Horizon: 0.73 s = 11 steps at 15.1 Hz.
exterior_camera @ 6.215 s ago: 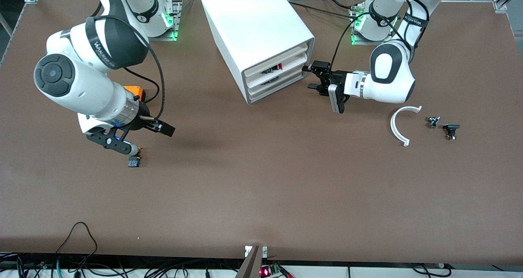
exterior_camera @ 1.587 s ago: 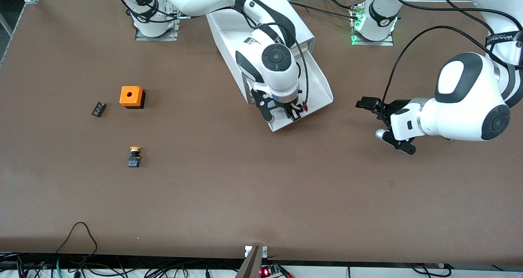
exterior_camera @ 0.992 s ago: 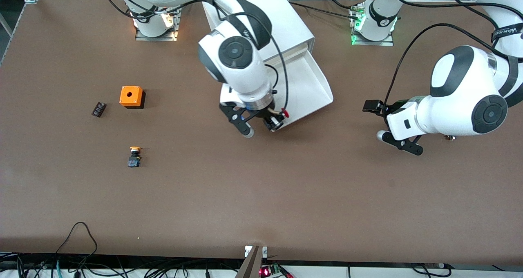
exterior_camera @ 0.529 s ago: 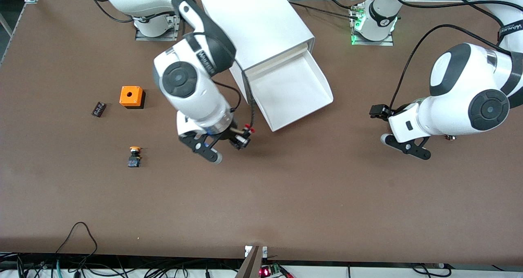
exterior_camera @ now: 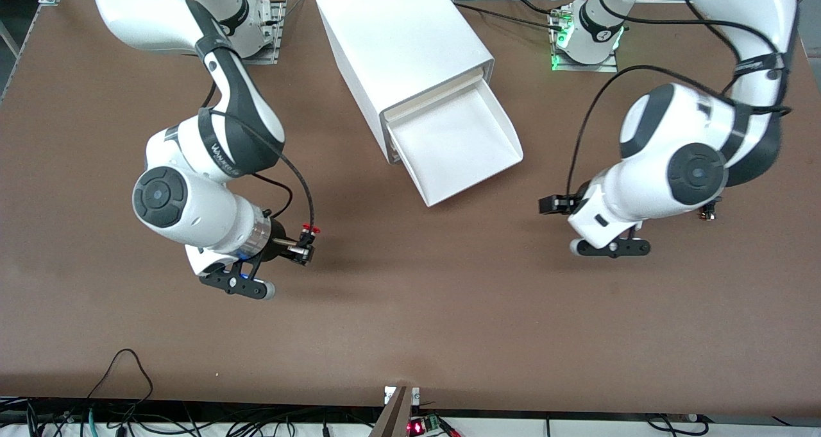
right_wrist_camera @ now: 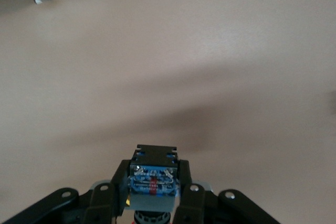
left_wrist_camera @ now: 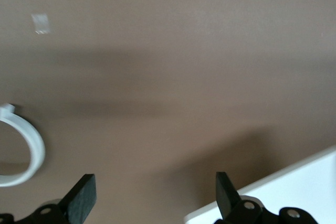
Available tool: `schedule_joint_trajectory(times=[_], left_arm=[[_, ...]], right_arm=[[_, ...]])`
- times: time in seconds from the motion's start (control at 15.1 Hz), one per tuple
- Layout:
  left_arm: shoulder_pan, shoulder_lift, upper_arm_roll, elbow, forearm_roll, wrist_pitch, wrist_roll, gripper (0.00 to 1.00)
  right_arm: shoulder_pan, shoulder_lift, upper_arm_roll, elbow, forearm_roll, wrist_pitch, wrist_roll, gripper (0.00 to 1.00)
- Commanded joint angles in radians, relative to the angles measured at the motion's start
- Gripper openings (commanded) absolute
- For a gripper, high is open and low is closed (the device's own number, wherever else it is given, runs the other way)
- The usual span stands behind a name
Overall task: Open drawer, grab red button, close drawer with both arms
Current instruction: 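Carry the red button toward the yellow button while the left gripper nears the drawer, then push the drawer shut with the left gripper while the right gripper lowers the button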
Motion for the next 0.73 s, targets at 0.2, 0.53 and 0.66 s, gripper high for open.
schedule_joint_trajectory(times=[0.2,0.53,0.66], left_arm=[[-0.086,0.008,0.010,-0.163,0.048,0.231,-0.287,1.00],[-0.175,0.008,0.004,-0.277,0.169,0.319,-0.502,1.00],[-0.197,0.008,0.003,-0.311,0.170,0.359,-0.583,1.00]], right_arm=[[-0.107,-0.001,0.011,-0.123,0.003,0.055,-0.345,0.00],[-0.164,-0.001,0.009,-0.241,-0.073,0.153,-0.475,0.00],[-0.182,-0.001,0.009,-0.301,-0.089,0.214,-0.512,0.00]])
